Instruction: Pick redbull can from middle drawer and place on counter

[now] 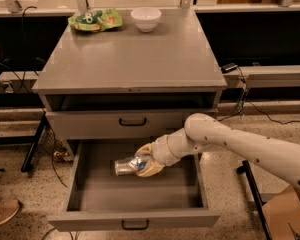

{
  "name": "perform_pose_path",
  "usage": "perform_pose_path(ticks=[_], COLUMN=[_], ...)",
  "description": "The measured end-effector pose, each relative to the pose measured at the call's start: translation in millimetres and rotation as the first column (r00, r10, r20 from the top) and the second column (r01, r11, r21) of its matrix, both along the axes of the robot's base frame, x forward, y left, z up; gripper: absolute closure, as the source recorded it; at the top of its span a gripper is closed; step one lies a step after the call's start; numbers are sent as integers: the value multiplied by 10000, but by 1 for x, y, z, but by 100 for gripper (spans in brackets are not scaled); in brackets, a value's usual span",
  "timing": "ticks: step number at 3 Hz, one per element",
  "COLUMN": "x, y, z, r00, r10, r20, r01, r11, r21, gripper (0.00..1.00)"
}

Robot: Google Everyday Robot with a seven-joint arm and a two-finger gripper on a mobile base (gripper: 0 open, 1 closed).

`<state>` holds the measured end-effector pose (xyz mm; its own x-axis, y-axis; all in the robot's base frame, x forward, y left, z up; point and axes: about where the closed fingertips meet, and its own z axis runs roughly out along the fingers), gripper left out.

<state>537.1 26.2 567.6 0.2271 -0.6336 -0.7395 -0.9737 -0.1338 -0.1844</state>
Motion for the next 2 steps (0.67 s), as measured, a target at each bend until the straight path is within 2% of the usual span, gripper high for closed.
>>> perform_pose_path(ticks=[1,2], x=[3,11], y=[-22,-61], z=[38,151], r00=[9995,9898], r10=[-92,-24], r20=[300,1422], r01=[100,167], r11=[9996,9949], r21=[-275,-996], gripper=[100,100])
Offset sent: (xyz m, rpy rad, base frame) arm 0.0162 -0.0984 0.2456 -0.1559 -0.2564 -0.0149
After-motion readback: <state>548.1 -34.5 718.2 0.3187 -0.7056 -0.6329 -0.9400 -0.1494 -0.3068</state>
